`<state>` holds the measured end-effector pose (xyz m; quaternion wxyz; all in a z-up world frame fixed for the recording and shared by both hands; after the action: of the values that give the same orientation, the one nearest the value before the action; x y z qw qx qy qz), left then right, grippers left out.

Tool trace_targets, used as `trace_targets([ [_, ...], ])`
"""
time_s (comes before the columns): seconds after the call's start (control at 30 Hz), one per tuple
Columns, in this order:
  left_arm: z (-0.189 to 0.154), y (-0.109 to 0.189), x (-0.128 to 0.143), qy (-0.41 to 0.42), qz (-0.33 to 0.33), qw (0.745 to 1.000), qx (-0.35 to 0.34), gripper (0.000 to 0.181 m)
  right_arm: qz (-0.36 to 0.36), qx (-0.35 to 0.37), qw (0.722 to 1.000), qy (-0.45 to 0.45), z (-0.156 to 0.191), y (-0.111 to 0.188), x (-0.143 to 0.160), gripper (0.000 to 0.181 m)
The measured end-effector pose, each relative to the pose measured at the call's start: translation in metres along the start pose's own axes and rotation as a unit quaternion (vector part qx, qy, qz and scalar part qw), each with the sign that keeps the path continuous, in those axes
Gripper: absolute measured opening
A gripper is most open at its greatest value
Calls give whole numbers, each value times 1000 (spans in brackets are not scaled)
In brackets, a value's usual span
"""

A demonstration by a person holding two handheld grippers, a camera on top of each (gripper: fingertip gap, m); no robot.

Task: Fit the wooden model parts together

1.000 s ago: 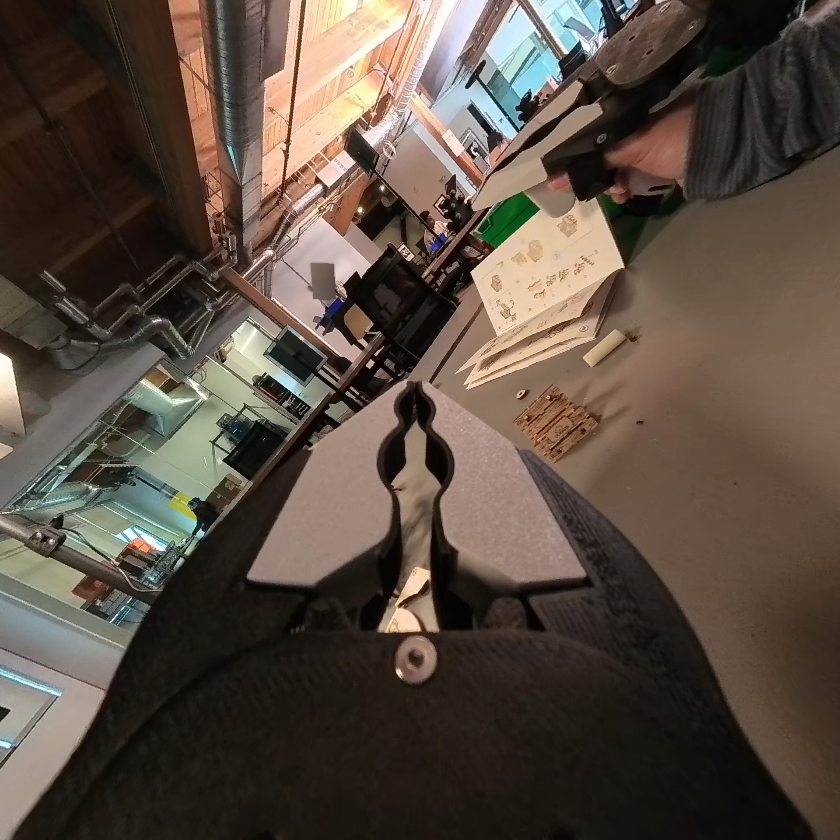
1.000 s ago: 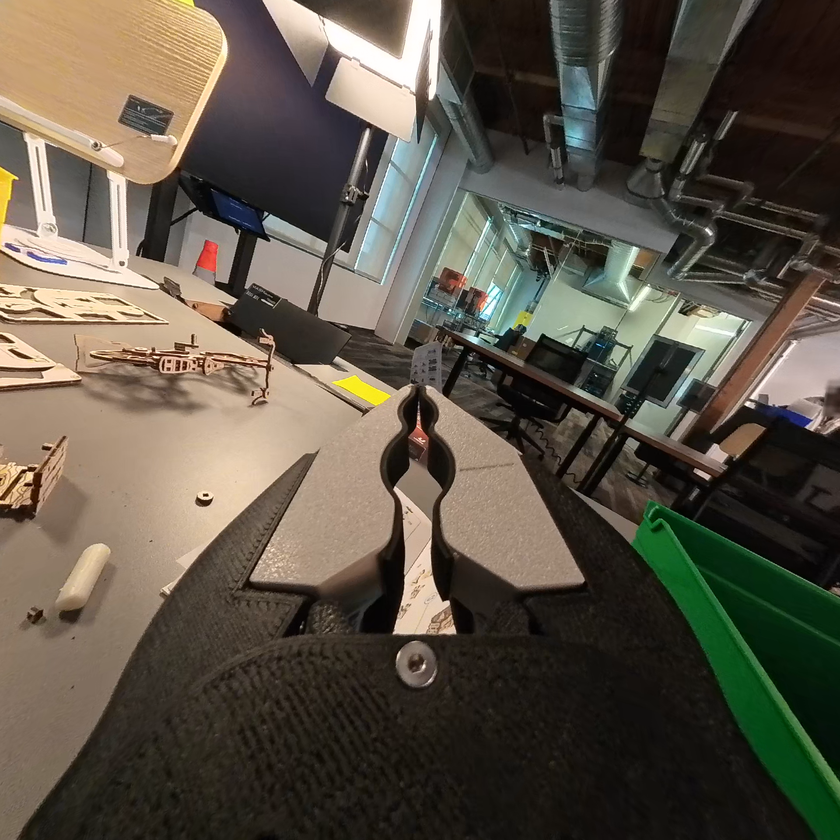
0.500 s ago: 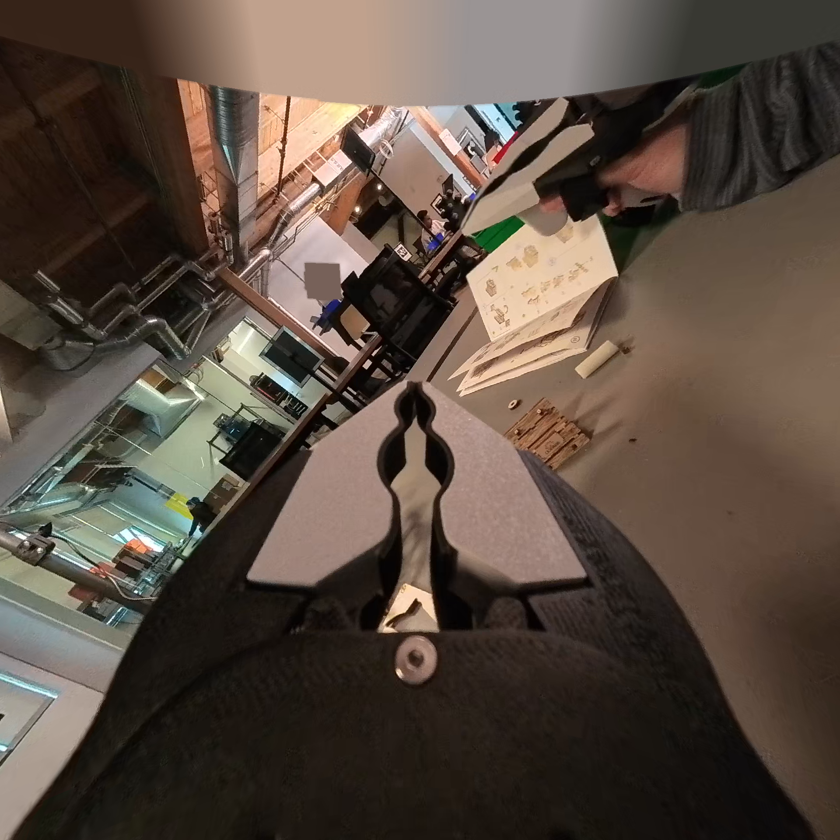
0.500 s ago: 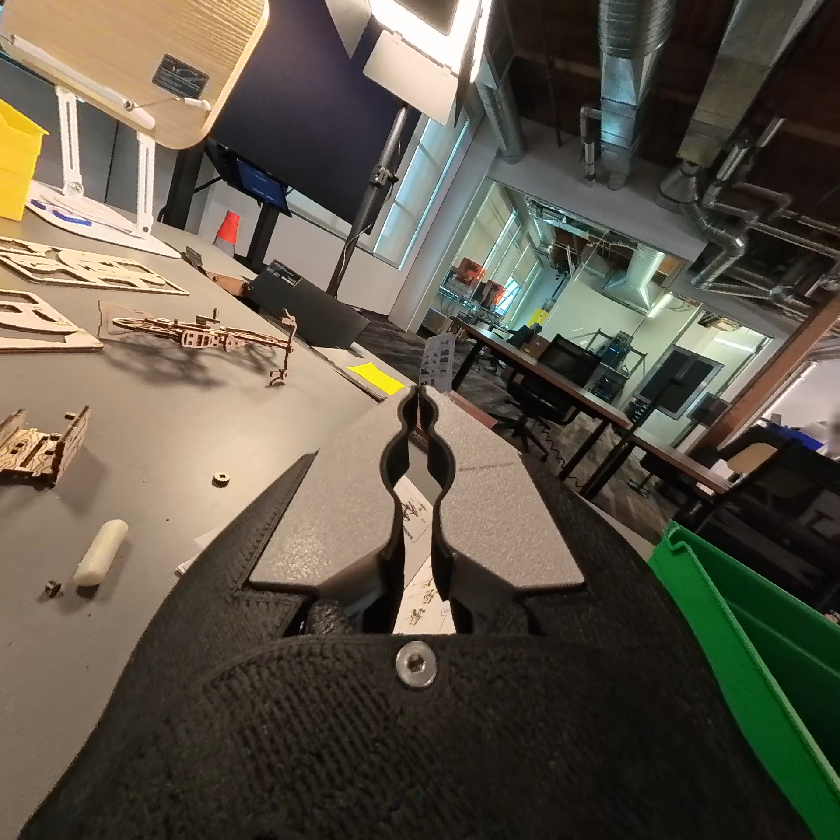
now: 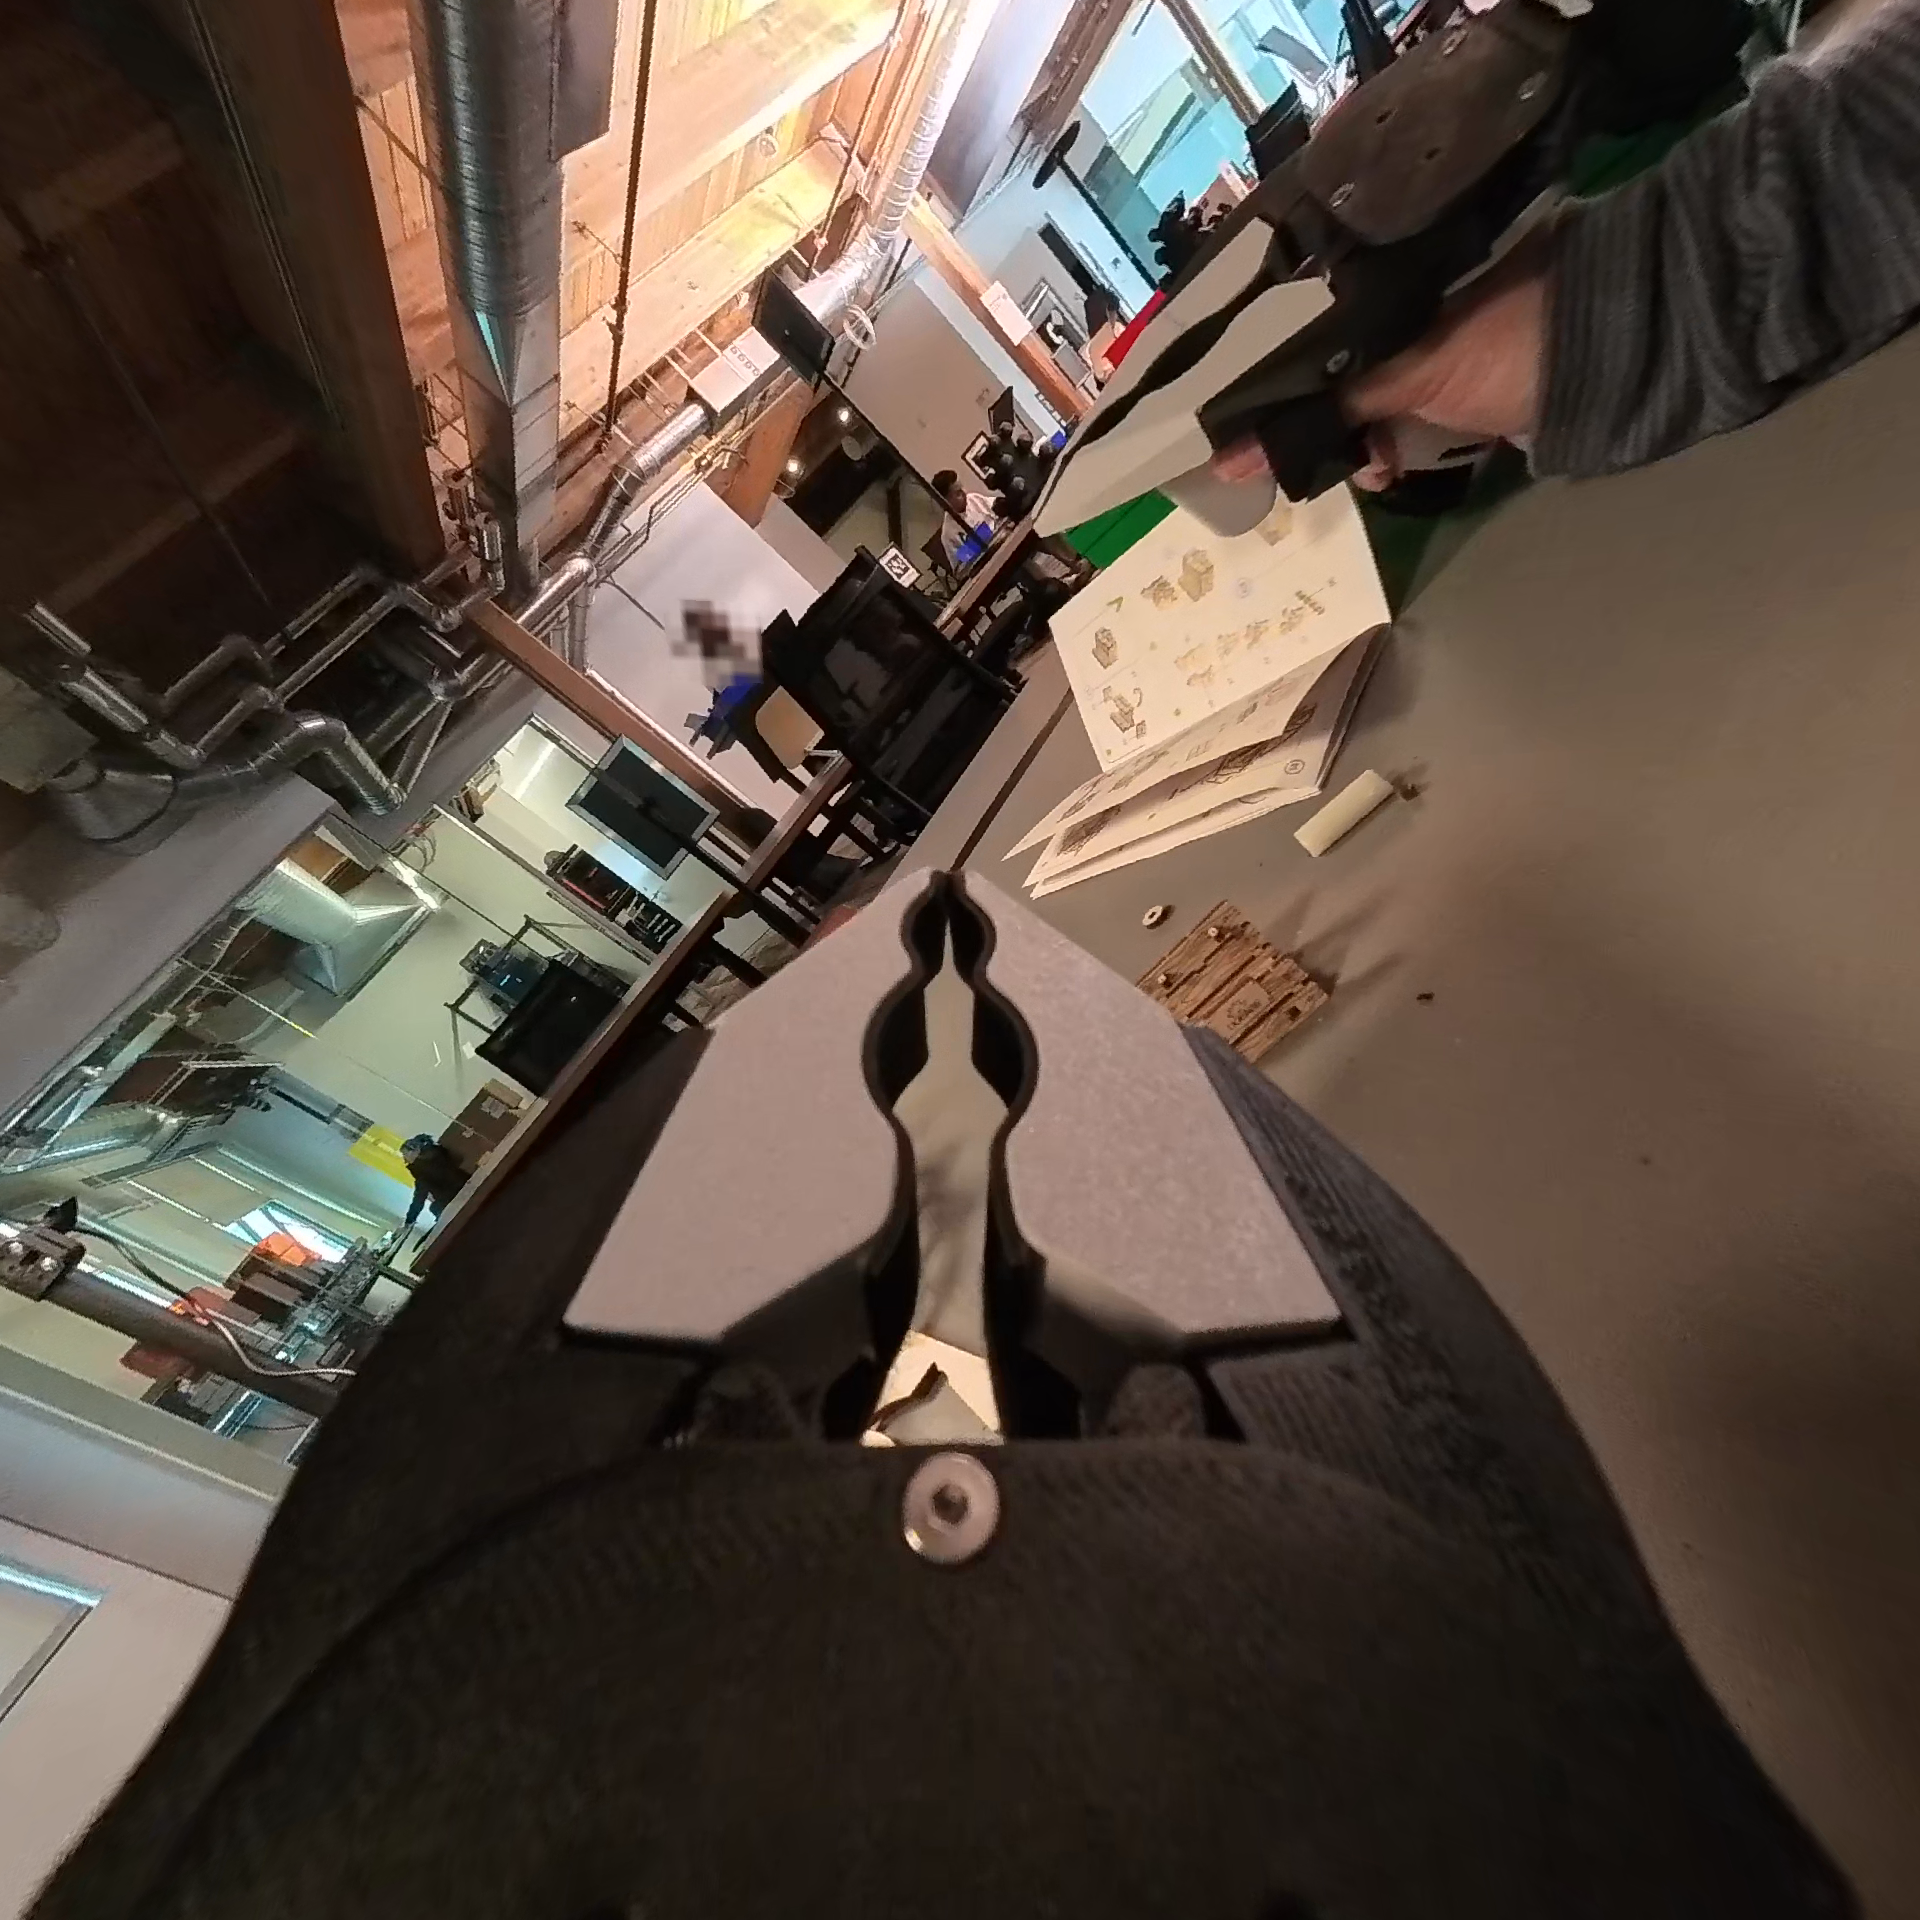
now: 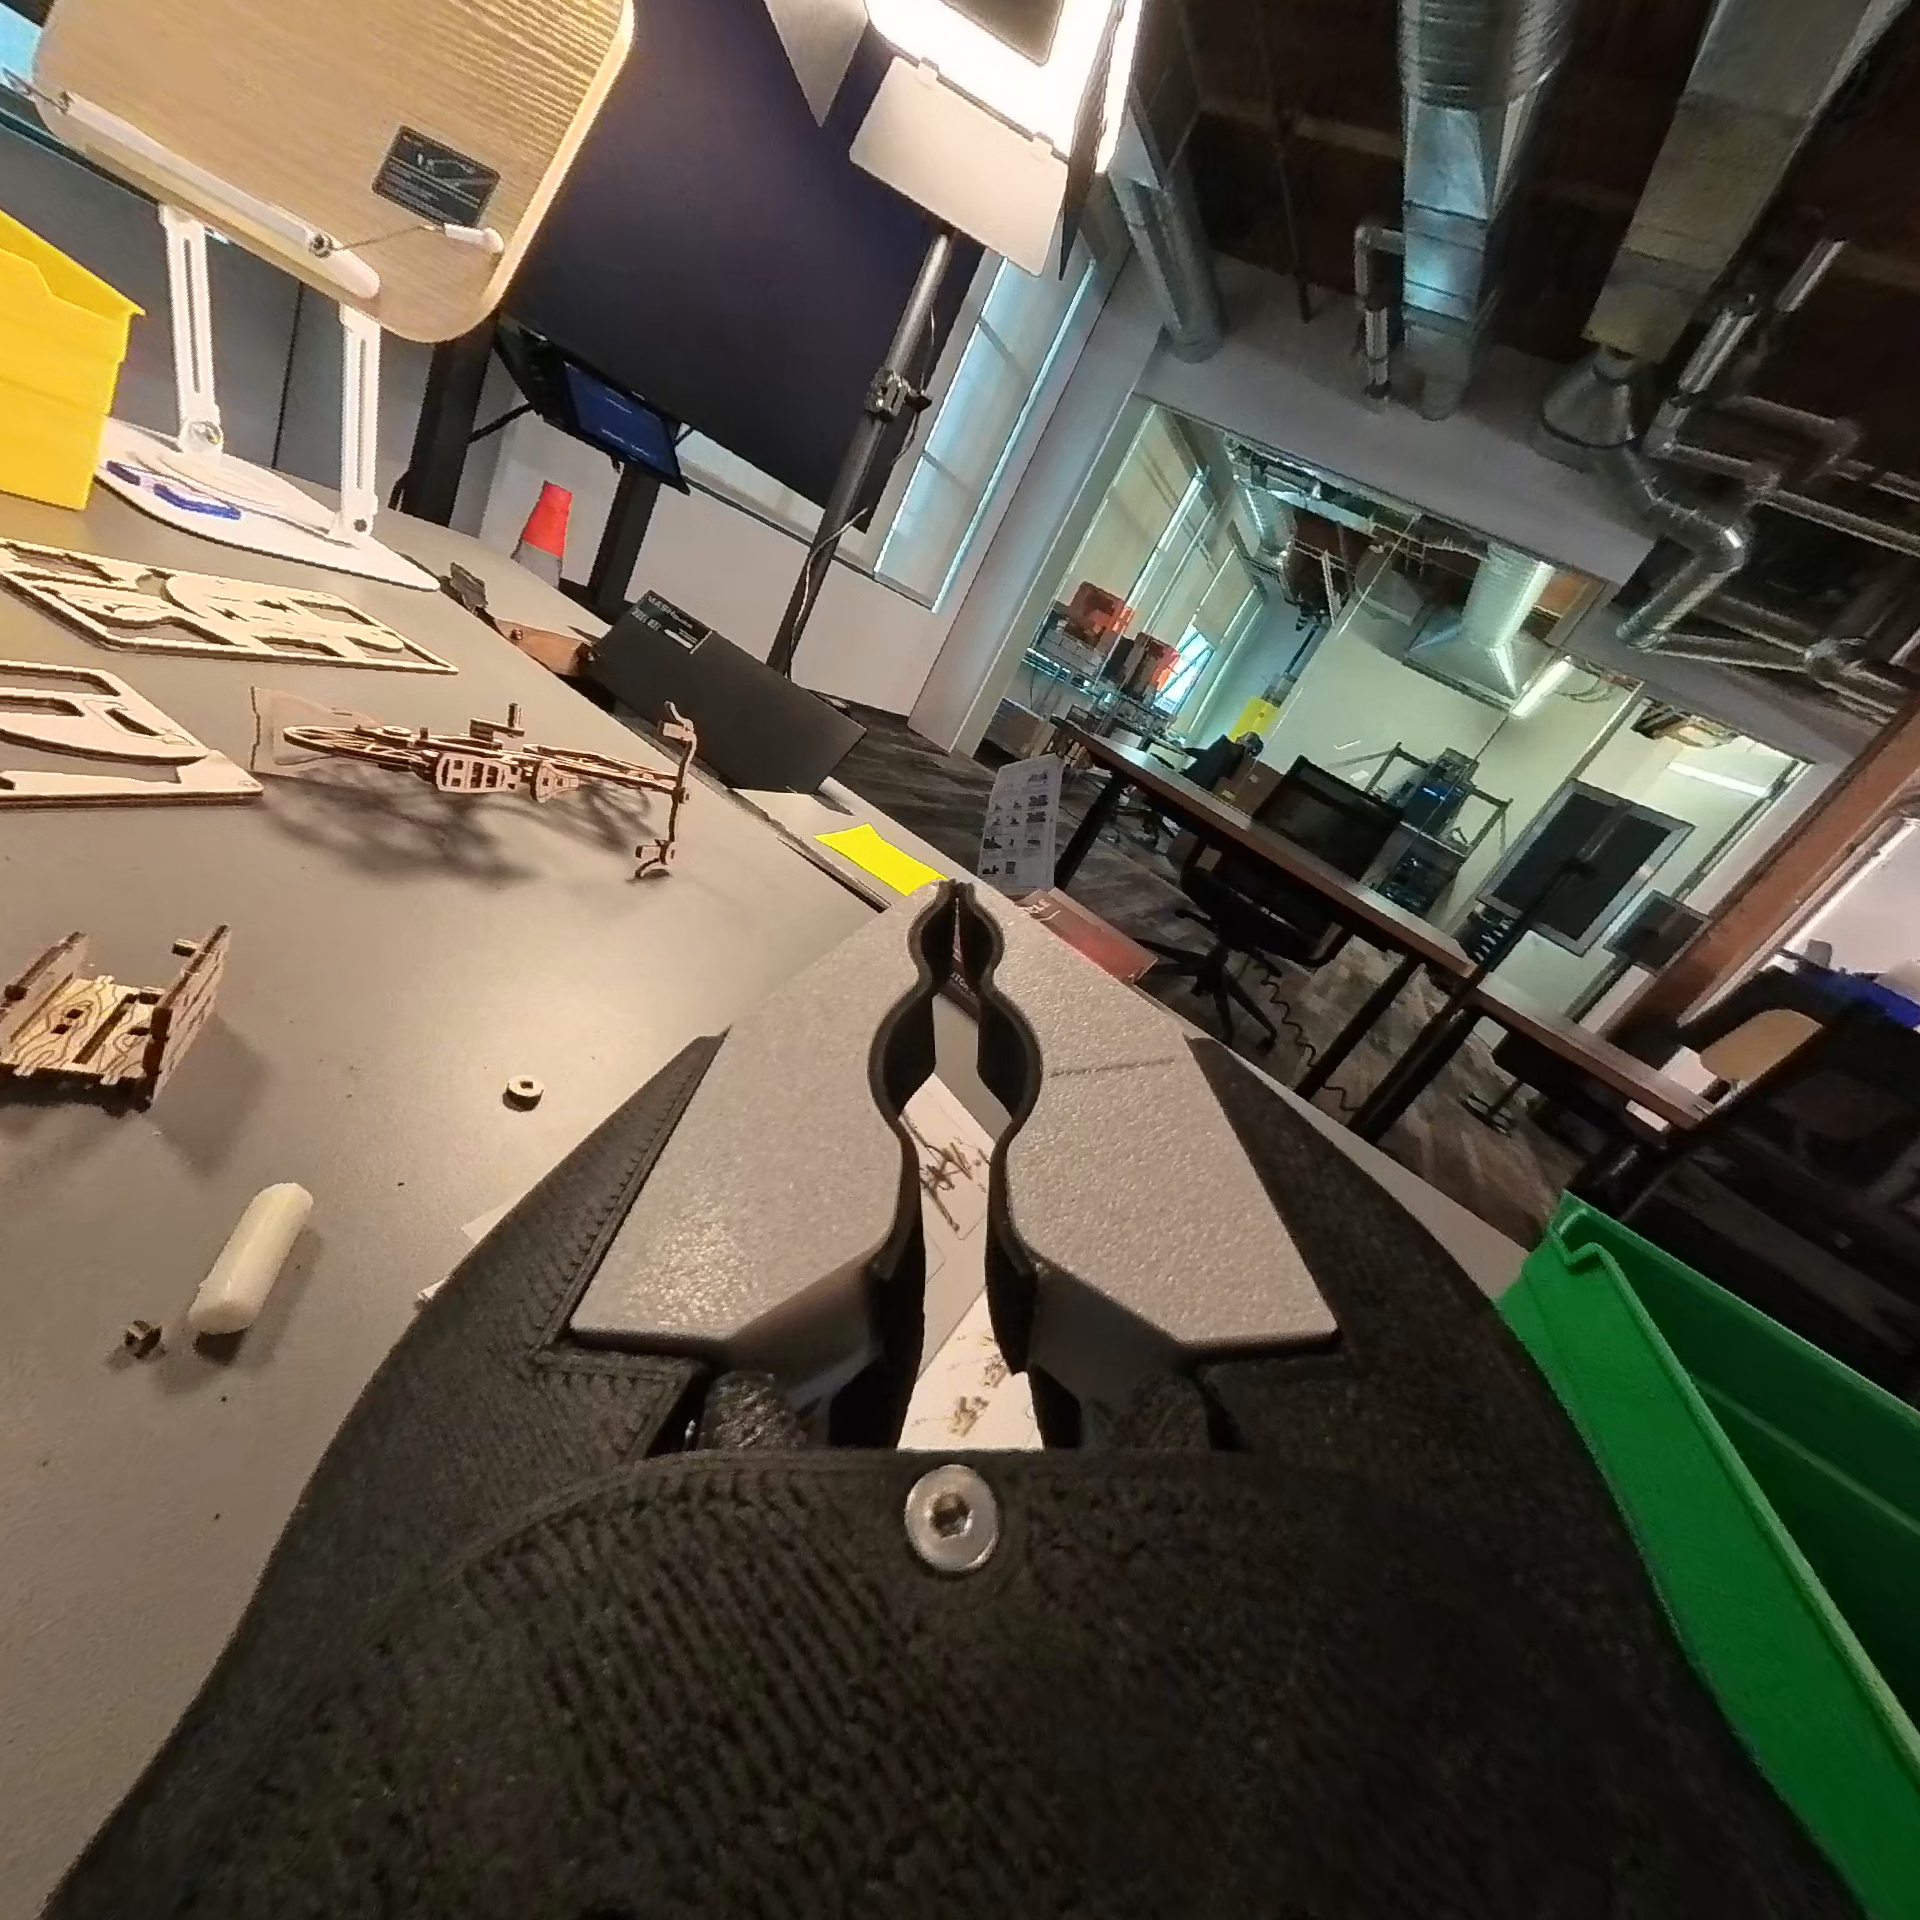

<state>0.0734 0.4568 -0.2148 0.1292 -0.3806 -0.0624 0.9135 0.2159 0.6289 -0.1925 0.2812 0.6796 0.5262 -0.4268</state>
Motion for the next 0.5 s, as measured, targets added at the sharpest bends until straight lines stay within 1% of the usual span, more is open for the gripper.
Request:
trace_targets([
  [0.23,-3,0,-1,-3,-3,1000,8,0,1,-6,1000,3,2,-1,0,0],
  [0.3,5,1,-3,-1,-7,1000,-11,0,2,-6,1000,3,2,-1,0,0],
  [0.33,17,3,-5,-3,-13,999,-43,0,2,-5,1000,2,2,-1,0,0],
  [0.4,59,13,-5,3,-8,991,-134,0,1,-4,1000,0,1,0,1,0],
  [0.43,84,22,-2,25,-3,983,-181,0,1,-3,1000,-2,1,0,1,0],
  [0.5,129,46,16,93,16,961,-261,0,0,-2,1000,-2,1,0,1,0],
])
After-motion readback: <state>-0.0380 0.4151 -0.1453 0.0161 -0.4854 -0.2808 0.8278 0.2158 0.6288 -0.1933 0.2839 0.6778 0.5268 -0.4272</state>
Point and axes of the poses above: each gripper's, where its closed fingertips meet, y back along the fingers, x out of its underside, z = x × y across the jaws, the point moved 4 cm from there along y, back along the fingers, and after that the axes turned 11 degrees about -x, right-handed, at the moved point
